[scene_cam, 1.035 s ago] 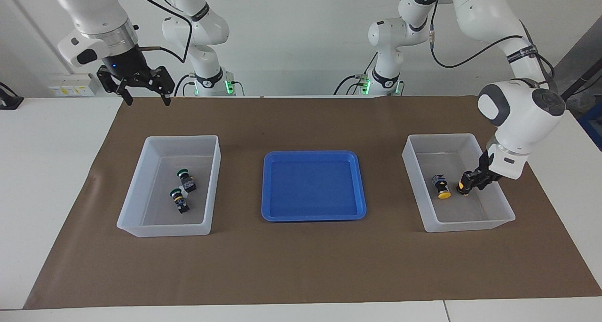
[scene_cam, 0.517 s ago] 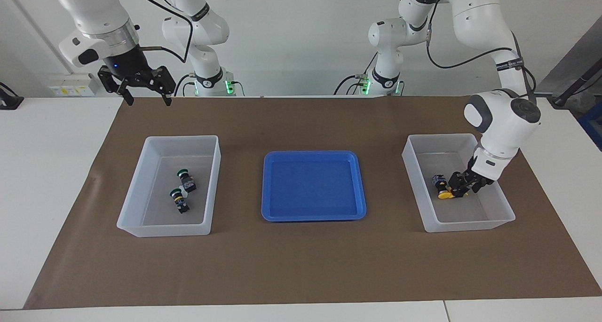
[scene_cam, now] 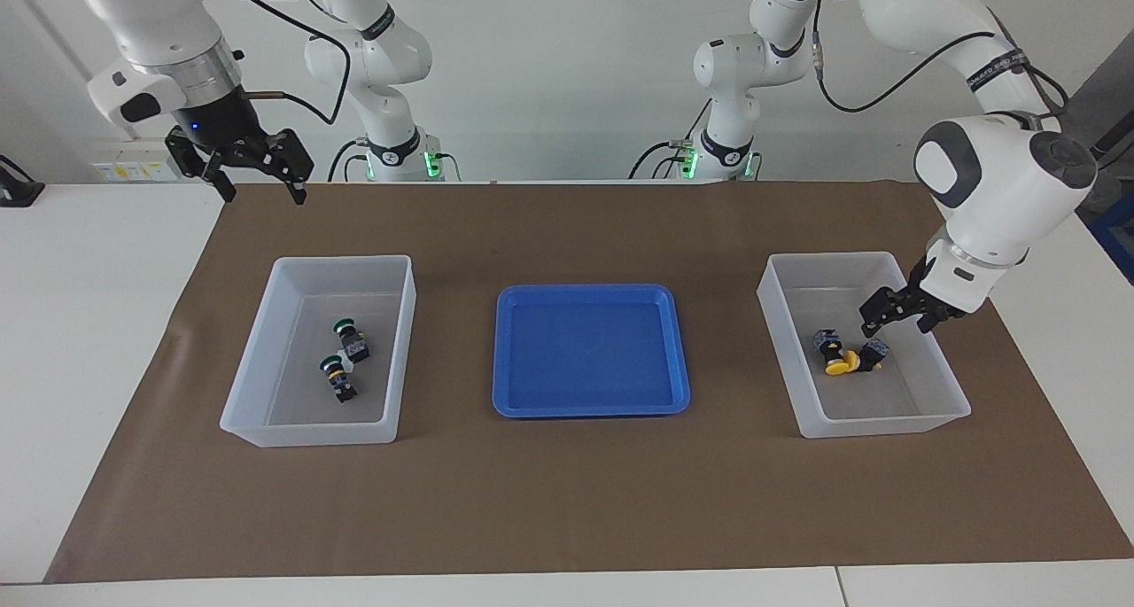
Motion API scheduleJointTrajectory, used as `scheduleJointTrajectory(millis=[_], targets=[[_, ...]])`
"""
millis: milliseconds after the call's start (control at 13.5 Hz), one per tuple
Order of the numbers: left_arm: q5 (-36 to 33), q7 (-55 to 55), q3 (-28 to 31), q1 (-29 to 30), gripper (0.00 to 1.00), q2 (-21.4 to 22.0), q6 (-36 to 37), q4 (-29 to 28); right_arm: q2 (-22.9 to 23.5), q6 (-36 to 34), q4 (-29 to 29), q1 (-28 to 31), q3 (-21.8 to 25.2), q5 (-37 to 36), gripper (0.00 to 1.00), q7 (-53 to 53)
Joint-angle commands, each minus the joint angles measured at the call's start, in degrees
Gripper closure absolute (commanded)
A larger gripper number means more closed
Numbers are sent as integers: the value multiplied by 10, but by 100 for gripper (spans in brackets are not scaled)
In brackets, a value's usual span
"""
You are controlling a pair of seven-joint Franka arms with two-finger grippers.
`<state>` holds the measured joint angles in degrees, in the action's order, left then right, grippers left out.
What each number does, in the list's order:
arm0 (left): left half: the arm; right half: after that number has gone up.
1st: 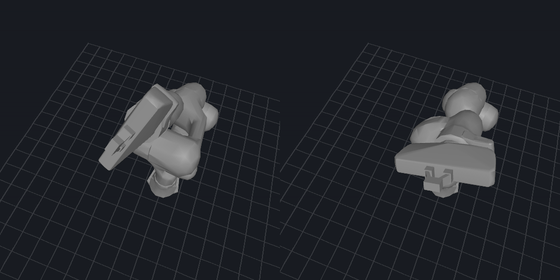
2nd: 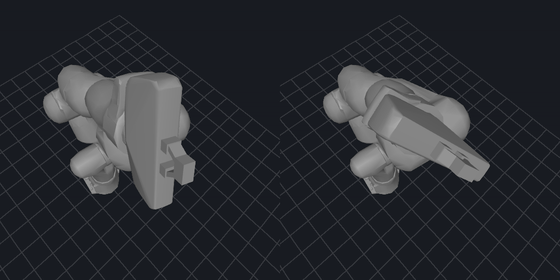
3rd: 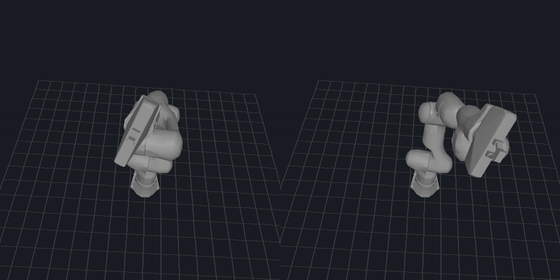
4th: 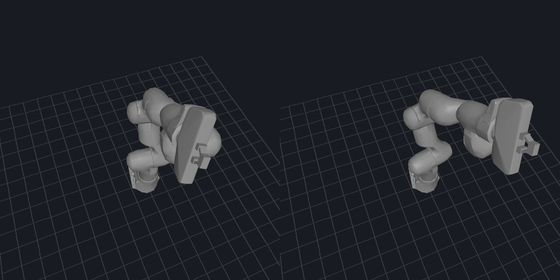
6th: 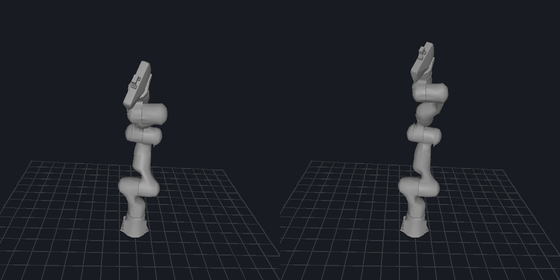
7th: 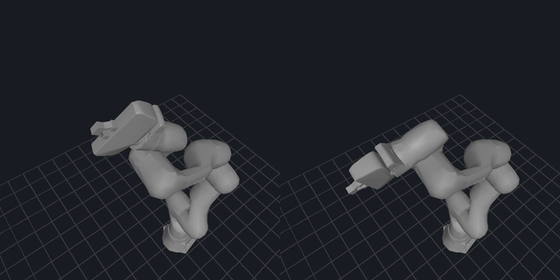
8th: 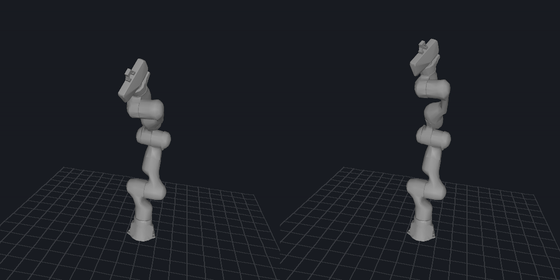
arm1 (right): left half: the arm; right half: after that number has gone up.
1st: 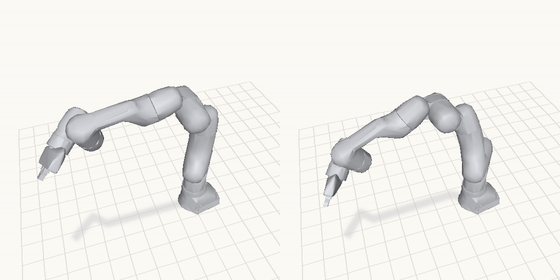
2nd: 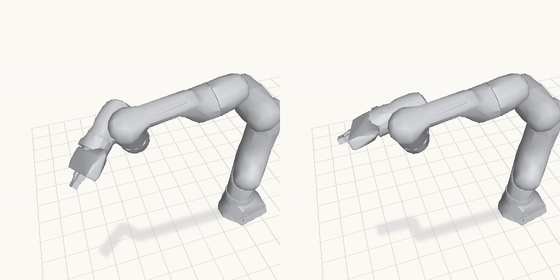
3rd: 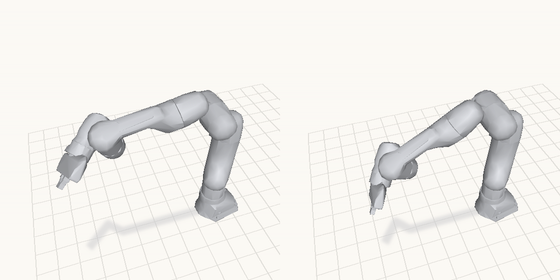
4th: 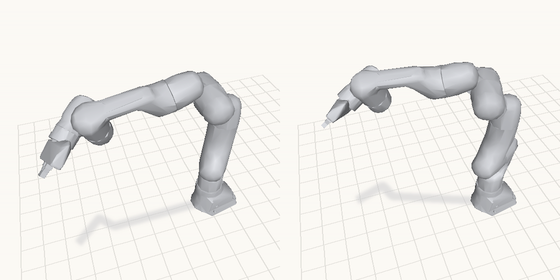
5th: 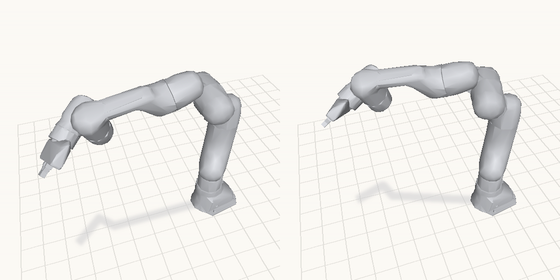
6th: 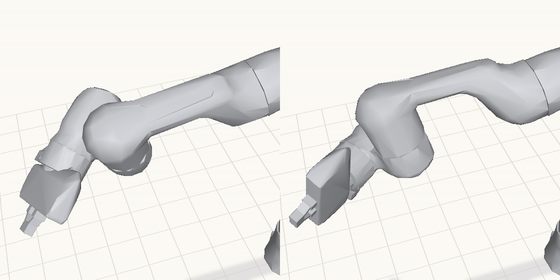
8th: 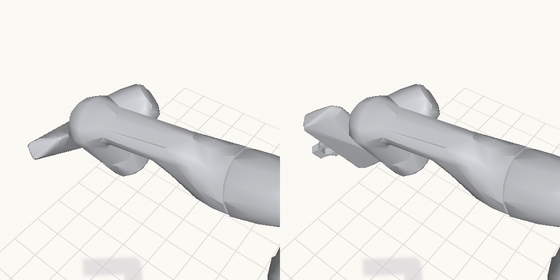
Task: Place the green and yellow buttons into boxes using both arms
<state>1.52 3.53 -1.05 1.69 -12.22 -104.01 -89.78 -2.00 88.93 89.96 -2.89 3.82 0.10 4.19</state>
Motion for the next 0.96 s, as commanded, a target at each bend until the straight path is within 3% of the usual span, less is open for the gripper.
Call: scheduleJointTrajectory(millis=[0,296,517,887], targets=[[2,3,4,-15,0,58,59,-6,-11,12,15,0,2,0,0,-15],[1,3,5,-21,0,115,132,-7,-12,6,14,-5,2,0,0,-15],[-58,6,0,-40,0,126,154,-9,-12,6,14,-7,2,0,0,-15],[-57,2,0,-41,0,129,152,-9,-12,6,14,-7,2,0,0,-15]])
